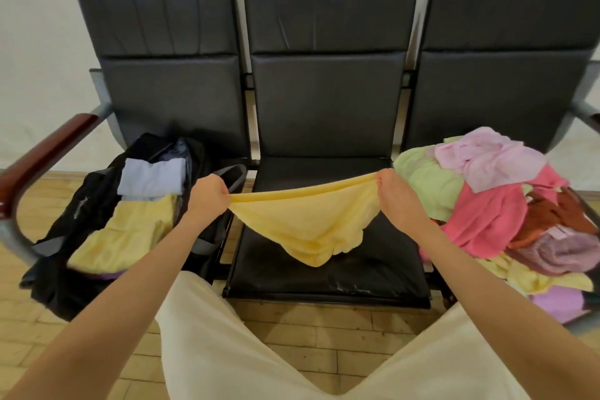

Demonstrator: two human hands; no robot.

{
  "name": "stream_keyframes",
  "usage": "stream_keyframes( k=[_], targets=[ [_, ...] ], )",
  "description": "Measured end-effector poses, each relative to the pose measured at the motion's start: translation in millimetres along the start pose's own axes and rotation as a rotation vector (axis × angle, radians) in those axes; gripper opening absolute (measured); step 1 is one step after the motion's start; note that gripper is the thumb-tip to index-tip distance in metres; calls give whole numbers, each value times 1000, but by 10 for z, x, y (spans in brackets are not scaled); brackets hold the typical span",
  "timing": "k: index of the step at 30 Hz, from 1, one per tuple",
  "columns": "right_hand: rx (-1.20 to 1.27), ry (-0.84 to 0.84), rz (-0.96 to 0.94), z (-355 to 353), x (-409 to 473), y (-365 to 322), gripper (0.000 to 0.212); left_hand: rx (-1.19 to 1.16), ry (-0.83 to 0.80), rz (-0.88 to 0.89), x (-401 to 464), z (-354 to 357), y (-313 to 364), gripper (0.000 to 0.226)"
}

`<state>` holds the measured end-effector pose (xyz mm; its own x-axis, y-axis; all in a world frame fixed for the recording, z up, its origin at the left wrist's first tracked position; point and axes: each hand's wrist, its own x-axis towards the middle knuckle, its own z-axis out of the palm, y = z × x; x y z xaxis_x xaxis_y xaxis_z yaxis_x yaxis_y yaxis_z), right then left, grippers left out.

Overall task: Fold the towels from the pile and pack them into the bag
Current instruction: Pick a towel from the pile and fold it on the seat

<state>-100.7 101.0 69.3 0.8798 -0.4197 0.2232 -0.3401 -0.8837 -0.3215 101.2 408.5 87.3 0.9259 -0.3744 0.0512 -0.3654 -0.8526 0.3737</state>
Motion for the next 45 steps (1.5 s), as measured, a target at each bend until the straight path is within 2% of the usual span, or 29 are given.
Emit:
stream_keyframes(
  k=[3, 6, 9, 12, 15, 17, 20, 22, 27, 32, 35, 38, 41, 45],
  targets=[
    [87, 84, 86, -136, 56, -35, 25, -82, 207, 19, 26, -1, 97, 8],
    [156, 202, 131, -251, 158, -136, 10, -382, 420, -72, 114, -77, 307, 11],
    [293, 320, 252, -314, 277, -240, 28, -700, 519, -127, 238, -192, 472, 15],
    [276, 388, 201, -340, 296, -225, 14, -742, 669, -103, 230, -406, 708, 20],
    [342, 376, 262, -426, 301, -190, 9, -676, 794, -19, 182, -565, 841, 18],
    [267, 384, 252, -492, 304, -191, 10, -584, 778, -19, 178, -578, 803, 17],
    [123, 293, 170, -535, 246, -205, 11, -528, 683, -68, 250, -542, 635, 18],
    [80, 243, 139, -497, 176, -171, 9, -526, 603, -40, 282, -542, 549, 17],
    [146, 121, 221, -422, 66, -27, 16, -436, 302, 1, 357, -528, 516, 21],
    [362, 115, 287, -187, 119, 99, 15, -414, 147, -66, 505, -361, 557, 26],
    [388, 83, 349, -148, 263, 144, 16, -398, 150, -55, 649, -276, 656, 29],
    [385, 126, 382, -227, 514, 186, 18, -450, 161, -54, 830, -252, 843, 24],
    [404, 229, 381, -412, 824, 214, 14, -504, 250, -53, 1025, -325, 1062, 30],
    [521, 424, 299, -768, 1086, 218, 18, -594, 349, 19, 1223, -547, 1321, 31]
  ],
)
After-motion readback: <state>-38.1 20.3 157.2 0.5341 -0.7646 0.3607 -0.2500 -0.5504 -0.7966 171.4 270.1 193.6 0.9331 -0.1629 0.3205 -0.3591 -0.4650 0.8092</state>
